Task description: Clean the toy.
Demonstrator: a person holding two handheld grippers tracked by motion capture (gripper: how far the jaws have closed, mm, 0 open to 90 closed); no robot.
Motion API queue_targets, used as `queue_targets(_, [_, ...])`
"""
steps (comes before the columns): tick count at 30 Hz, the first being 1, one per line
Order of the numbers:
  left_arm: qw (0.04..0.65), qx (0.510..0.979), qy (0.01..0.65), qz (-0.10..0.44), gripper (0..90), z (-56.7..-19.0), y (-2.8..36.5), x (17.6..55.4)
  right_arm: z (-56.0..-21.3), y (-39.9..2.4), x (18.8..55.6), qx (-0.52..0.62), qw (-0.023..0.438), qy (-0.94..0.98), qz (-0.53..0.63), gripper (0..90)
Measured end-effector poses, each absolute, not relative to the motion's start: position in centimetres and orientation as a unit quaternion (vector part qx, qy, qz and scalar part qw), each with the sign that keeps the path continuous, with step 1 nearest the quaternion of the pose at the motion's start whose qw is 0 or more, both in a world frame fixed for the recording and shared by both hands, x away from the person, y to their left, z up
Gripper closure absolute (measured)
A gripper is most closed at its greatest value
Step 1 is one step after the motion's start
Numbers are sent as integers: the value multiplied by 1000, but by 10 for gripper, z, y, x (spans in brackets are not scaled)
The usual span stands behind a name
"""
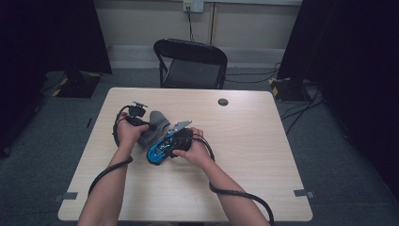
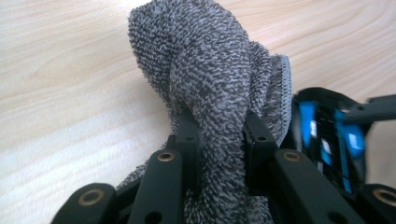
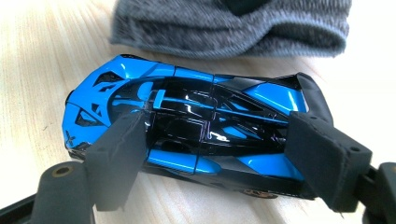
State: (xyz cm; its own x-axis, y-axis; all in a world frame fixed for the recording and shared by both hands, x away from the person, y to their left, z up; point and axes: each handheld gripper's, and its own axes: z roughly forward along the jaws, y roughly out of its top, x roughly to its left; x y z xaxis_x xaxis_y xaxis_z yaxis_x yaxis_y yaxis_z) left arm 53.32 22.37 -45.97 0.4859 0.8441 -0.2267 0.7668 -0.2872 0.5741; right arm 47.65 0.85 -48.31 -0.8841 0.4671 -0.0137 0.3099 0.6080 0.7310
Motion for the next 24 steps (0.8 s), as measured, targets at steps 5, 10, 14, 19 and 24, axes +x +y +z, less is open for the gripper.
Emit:
queue_targets(5, [315, 808, 493, 65, 726, -469, 211, 540, -483, 9, 477, 217, 102, 892, 384, 205])
queue_targets(10, [305, 821, 478, 61, 724, -474, 197, 544, -483, 8, 477, 217, 99, 892, 384, 207])
queue_targets(14, [296, 835, 459, 66, 724, -476, 190, 543, -483, 8, 477, 217, 100, 892, 384, 208])
queue_targets(19, [295, 840, 449, 69, 730, -476, 188, 540, -483, 8, 477, 217, 99, 892, 383, 207])
queue_targets(24, [296, 842, 446, 68, 735, -476, 189, 537, -483, 9, 477, 217, 101, 892, 383, 208])
